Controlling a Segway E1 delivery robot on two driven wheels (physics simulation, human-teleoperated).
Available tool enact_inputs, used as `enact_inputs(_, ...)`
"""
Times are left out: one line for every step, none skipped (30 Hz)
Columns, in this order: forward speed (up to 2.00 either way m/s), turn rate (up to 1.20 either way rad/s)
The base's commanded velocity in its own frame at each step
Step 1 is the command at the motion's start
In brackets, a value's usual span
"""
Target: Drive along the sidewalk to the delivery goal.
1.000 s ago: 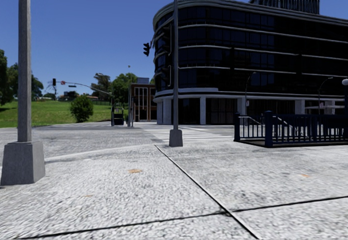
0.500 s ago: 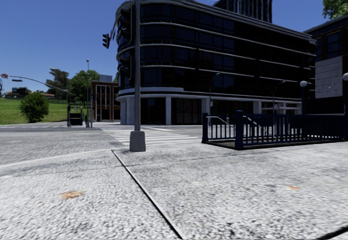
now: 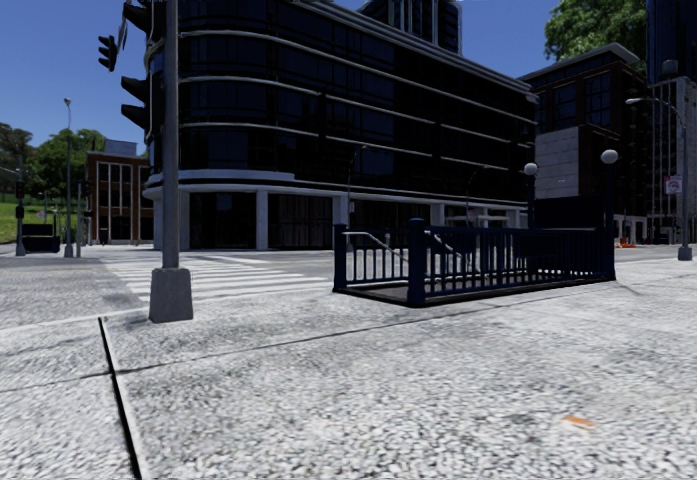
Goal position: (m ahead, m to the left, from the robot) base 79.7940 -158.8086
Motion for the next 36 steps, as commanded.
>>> enact_inputs(1.6,-0.49)
enact_inputs(1.6,-0.49)
enact_inputs(1.6,-0.49)
enact_inputs(1.6,-0.49)
enact_inputs(1.6,-0.49)
enact_inputs(1.6,-0.49)
enact_inputs(1.6,-0.49)
enact_inputs(1.59,-0.49)
enact_inputs(1.59,-0.49)
enact_inputs(1.57,-0.49)
enact_inputs(1.45,-0.49)
enact_inputs(1.34,-0.49)
enact_inputs(1.28,-0.49)
enact_inputs(1.26,-0.49)
enact_inputs(1.25,-0.49)
enact_inputs(1.25,-0.49)
enact_inputs(1.25,-0.49)
enact_inputs(1.25,-0.49)
enact_inputs(1.25,-0.49)
enact_inputs(1.25,-0.49)
enact_inputs(1.25,-0.49)
enact_inputs(1.25,-0.49)
enact_inputs(1.25,-0.49)
enact_inputs(1.27,-0.49)
enact_inputs(1.27,-0.49)
enact_inputs(1.27,-0.49)
enact_inputs(1.28,-0.49)
enact_inputs(1.34,-0.49)
enact_inputs(1.42,-0.49)
enact_inputs(1.48,-0.49)
enact_inputs(1.52,-0.49)
enact_inputs(1.53,-0.49)
enact_inputs(1.54,-0.49)
enact_inputs(1.54,-0.49)
enact_inputs(1.55,-0.49)
enact_inputs(1.55,-0.49)
